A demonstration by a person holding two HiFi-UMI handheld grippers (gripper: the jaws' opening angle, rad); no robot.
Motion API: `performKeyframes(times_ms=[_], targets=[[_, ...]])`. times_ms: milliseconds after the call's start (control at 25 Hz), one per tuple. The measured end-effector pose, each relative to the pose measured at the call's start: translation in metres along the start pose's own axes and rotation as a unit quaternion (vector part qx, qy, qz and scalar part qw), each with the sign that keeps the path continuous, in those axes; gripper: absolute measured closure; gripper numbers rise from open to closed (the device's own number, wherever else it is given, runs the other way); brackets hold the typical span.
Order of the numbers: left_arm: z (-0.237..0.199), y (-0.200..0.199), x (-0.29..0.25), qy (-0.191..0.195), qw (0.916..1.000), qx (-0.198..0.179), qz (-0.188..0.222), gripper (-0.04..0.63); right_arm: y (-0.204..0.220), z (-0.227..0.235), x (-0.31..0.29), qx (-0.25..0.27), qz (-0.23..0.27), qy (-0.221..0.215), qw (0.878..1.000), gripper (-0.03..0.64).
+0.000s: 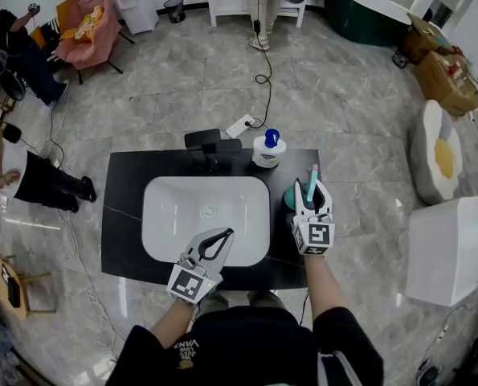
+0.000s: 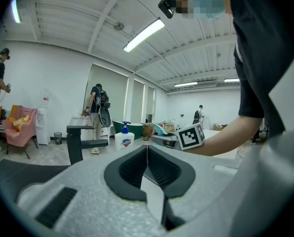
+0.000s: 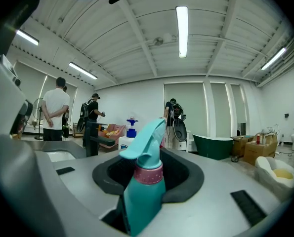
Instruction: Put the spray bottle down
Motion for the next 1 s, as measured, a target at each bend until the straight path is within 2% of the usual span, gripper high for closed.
performKeyframes(times_ms=[120,240,440,720,1000], targets=[[0.000,-0.002,-0.001,0.001,1.0000,-0.002,0.003,0.575,0.000,-0.001,0.001,0.002,-0.004,-0.006,1.000,0.467],[0.000,-0.002,-0.001,0.005,1.0000,-0.003,0.004,0.575,0.000,-0.002,0.003,0.004,-0.009,-0.009,1.000,0.416],[0.000,-0.003,0.003,0.011,0.9999,-0.005,0.005,0.575,-0.001,-0.004,0.012,0.004,-0.018,-0.007,1.000,0.376],[0.001,-0.008,0.010,0.032,0.9994,-0.011,0.009,0.575,-0.009,-0.006,0.041,-0.010,-0.020,0.023,0.999,0.365],[0.008,-0.020,0.026,0.078,0.9963,-0.031,0.016,0.574,-0.033,-0.021,0.093,-0.013,-0.013,0.064,0.998,0.384]])
Point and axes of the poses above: the fingertips, and each gripper's own axes: x backward along the fingers, z to its right, y out of its underside, the point moved 3 cm from there along x, backward along the fingers, and after that the axes turned 9 degrees about y, right-handed, at the moved point
